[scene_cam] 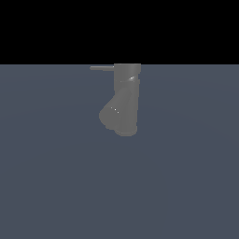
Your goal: Turn on the faucet by rotating a designated handle.
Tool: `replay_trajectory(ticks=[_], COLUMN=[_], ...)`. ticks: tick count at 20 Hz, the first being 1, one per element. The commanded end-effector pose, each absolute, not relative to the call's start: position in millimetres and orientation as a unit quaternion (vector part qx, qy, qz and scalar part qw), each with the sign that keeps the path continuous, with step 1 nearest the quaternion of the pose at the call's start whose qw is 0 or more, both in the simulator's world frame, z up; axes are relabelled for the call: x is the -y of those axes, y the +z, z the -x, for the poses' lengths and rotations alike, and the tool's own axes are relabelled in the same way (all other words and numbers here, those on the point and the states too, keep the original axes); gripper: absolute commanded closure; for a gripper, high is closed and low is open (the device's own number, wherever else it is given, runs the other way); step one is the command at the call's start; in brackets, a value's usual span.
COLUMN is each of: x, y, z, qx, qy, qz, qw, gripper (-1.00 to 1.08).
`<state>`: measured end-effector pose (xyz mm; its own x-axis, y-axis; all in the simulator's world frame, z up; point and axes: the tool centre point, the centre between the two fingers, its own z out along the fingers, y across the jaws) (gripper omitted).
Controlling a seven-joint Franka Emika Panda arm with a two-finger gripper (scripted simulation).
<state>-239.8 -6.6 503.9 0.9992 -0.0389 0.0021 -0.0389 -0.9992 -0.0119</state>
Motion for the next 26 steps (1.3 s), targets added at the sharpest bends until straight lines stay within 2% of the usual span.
replay_trajectory(ticks=[1, 10, 26], x=[6.1, 2.7, -10.2], y=[504.0, 503.5, 485.7], z=[235.0, 202.5, 109.8], qx=[-0.029, -0.097, -0.283], qy=[-0.001, 0.000, 0.003], qz=[1.000, 0.995, 0.959], qw=[0.006, 0.008, 0.011], gripper=[1.08, 1.08, 1.08])
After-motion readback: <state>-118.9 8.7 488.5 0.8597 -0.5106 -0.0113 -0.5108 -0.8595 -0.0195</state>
